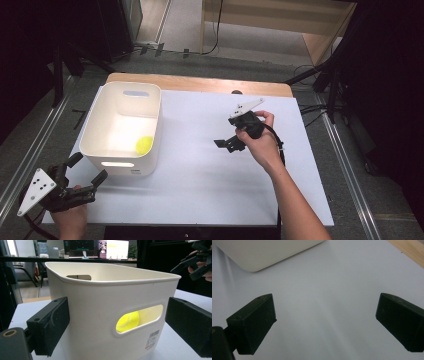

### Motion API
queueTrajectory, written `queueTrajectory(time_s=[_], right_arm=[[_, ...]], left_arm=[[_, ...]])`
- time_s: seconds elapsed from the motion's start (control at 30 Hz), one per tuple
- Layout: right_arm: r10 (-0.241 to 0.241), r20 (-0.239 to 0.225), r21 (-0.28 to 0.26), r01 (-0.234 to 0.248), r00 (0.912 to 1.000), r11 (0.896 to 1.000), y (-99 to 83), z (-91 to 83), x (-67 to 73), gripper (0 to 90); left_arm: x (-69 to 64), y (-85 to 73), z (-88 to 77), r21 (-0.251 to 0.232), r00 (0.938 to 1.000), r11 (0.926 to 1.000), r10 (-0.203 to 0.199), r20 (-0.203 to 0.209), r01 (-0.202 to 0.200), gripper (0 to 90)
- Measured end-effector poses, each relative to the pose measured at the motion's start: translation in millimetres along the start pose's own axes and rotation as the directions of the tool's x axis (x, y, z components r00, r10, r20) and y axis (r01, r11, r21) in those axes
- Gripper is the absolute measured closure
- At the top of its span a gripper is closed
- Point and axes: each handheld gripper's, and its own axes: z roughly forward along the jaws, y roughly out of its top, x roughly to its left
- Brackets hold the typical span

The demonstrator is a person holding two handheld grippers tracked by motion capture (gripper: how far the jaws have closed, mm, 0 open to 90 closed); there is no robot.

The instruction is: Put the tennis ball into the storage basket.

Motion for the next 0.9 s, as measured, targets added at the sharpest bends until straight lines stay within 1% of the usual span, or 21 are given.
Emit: queueTrajectory(time_s=[0.03, 0.2, 0.43, 0.57, 0.73, 0.9], right_arm=[[0.012, 0.002, -0.005, -0.012, 0.9999, 1.0, -2.4, -0.9, 0.0, 1.4], [0.025, 0.011, -0.027, -0.025, 0.9996, 0.999, -14.6, -6.1, -2.4, 1.5], [0.052, 0.018, -0.057, -0.051, 0.9985, 0.997, -30.0, -14.2, -3.8, 1.4], [0.058, 0.026, -0.061, -0.056, 0.998, 0.997, -37.8, -19.4, -5.4, 1.5], [0.069, 0.041, -0.077, -0.065, 0.9968, 0.995, -46.7, -29.2, -6.7, 1.5], [0.078, 0.041, -0.095, -0.073, 0.9961, 0.993, -56.3, -35.9, -6.3, 1.4]], left_arm=[[0.0, 0.0, 0.0, 0.0, 1.0, 1.0, -0.001, -0.001, 0.001, 5.8], [-0.2, -0.2, 0.3, 0.0, 1.0, 1.0, 0.0, 0.0, 0.0, 5.8], [-1.4, -0.3, 1.1, 0.012, 0.9998, 0.9998, 0.019, -0.005, -0.019, 5.8], [-2.0, -0.7, 0.6, 0.002, 0.9997, 0.9997, 0.025, -0.002, -0.025, 5.8], [-1.8, -1.0, -0.1, -0.007, 0.9998, 0.9998, 0.018, -0.004, -0.018, 5.8], [-1.5, -1.3, -0.7, -0.013, 0.9998, 0.9998, 0.017, -0.01, -0.017, 5.8]])
